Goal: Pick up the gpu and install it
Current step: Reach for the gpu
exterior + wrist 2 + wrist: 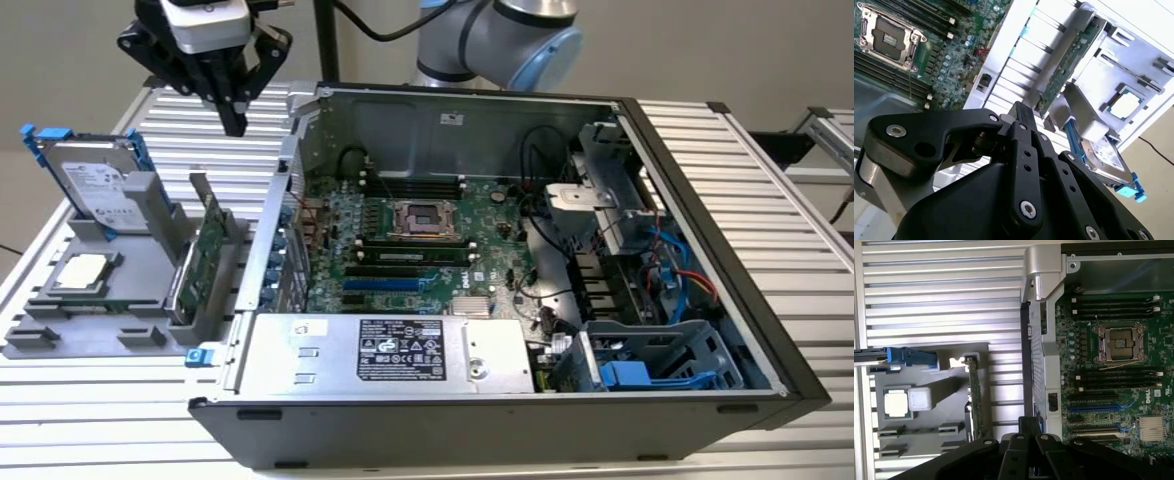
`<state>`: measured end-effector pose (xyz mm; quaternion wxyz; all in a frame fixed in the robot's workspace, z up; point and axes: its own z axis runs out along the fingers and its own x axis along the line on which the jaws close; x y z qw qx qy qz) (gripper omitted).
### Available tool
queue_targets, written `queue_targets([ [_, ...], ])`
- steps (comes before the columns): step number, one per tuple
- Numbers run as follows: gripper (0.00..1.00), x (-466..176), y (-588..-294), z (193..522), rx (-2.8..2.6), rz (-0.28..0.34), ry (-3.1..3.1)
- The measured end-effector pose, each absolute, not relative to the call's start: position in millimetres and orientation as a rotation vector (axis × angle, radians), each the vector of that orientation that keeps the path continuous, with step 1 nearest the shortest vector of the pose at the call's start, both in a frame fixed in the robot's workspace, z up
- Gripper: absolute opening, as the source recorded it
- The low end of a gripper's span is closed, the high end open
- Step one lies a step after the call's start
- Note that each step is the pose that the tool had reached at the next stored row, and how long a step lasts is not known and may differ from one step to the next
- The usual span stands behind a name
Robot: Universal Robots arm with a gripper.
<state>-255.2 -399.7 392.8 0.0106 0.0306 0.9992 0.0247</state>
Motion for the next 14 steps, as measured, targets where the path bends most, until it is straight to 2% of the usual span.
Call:
queue_targets([
  [14,0.00,-270,-403,393,0.085,0.079,3.119],
])
